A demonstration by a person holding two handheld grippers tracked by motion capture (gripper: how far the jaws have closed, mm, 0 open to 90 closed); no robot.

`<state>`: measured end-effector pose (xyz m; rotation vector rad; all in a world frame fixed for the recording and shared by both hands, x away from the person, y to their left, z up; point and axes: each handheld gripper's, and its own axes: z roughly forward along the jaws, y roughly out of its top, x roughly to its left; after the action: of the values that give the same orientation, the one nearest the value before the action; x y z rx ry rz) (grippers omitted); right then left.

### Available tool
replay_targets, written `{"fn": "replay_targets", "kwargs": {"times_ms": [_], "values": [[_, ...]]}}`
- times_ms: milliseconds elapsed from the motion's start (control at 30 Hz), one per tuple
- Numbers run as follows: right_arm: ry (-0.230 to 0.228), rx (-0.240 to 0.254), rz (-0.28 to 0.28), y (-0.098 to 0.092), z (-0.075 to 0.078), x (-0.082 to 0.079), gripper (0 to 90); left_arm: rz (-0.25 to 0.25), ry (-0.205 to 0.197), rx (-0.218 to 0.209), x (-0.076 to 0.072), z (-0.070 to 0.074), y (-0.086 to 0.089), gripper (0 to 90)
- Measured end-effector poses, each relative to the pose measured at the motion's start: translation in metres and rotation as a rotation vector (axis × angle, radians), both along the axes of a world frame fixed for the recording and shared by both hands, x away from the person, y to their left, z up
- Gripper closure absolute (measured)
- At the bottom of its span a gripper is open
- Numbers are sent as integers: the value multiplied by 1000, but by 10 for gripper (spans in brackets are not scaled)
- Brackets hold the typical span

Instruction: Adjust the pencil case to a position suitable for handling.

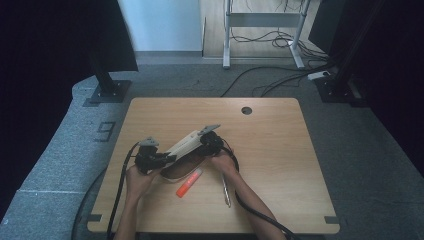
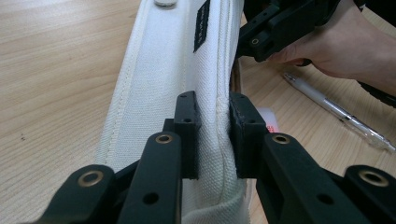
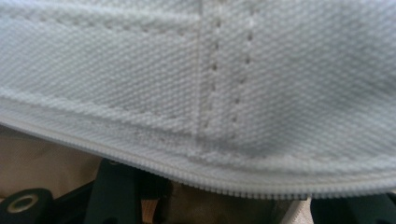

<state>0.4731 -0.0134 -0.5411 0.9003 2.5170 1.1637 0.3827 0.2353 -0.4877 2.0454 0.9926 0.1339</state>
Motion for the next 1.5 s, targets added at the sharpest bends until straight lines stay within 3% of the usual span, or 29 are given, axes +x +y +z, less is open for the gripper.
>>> {"fn": "replay_targets", "kwargs": {"times_ms": [167,333,700,900,1500], "values": [[27,8,18,0,1,1,360,1,-3,-1,0,0,1,756],[19,-20,28,0,4,-3,312,6,-3,-7,0,0,2,756],[41,-33,48,-11,10,-16,307,13,-4,-14,1,0,2,757],[31,-52,66,-16,11,-24,311,18,-2,-19,1,0,4,757],[46,-31,79,-29,13,-46,330,13,0,-22,1,-1,4,757]]}}
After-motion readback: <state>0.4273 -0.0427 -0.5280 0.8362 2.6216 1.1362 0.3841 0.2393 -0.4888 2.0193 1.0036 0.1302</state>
